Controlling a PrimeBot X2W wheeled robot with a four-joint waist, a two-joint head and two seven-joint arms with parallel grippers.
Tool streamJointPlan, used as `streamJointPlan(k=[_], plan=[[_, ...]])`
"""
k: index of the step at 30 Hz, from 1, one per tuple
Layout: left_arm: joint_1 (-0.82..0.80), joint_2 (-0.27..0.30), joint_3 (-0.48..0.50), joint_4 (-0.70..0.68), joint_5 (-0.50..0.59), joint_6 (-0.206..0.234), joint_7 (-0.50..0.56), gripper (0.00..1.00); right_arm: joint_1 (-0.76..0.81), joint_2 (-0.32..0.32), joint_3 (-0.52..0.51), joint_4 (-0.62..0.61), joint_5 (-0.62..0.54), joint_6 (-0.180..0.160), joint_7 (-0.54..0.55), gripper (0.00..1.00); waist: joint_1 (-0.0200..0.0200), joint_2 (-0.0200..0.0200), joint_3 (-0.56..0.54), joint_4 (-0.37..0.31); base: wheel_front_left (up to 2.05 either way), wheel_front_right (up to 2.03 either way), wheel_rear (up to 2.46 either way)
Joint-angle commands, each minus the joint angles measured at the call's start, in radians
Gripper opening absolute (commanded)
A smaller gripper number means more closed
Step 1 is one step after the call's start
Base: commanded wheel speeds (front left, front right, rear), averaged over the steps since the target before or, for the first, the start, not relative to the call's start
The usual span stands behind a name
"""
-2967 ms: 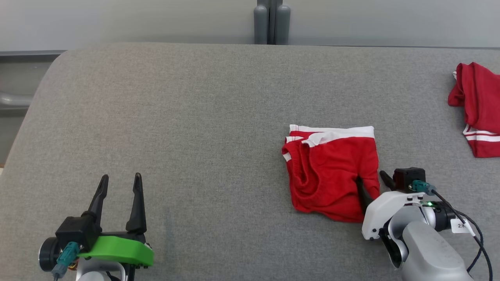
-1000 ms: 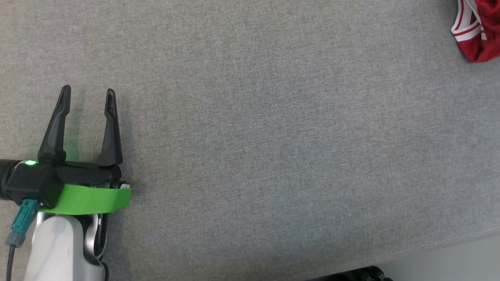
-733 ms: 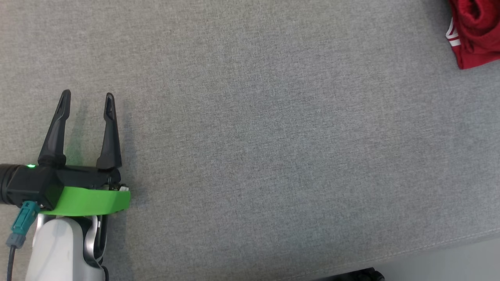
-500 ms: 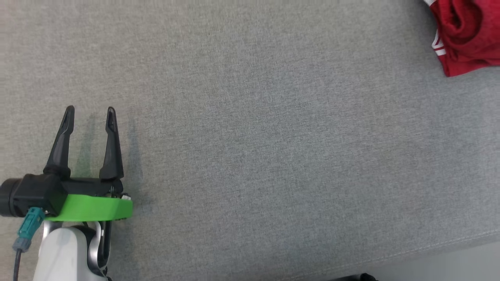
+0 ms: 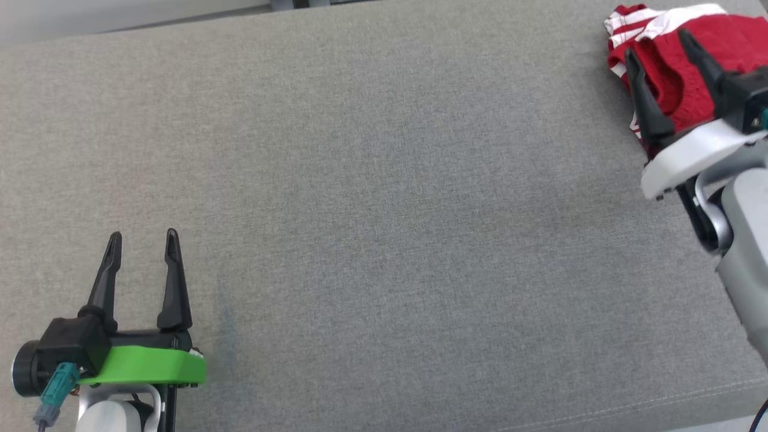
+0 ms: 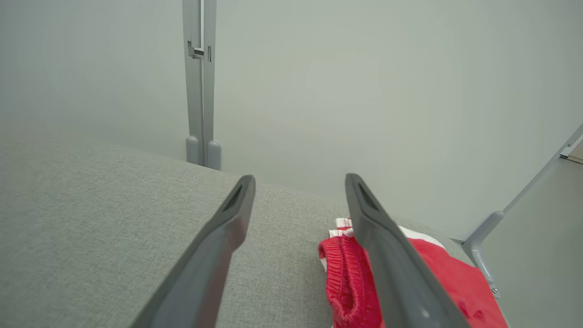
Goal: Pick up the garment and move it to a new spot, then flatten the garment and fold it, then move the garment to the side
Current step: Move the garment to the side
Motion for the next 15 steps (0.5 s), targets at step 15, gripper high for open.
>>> streamJointPlan(k=[15], plan=[[0.101,-0.020,0.030,0.059,-0.003,-0.006,0.001,1.00,0.532,0.179,-0.250,-0.262,-0.068,-0.002,-0.004,1.00,0.0001,0.0000,-0.209,0.063,0.00,0.00,0.00]])
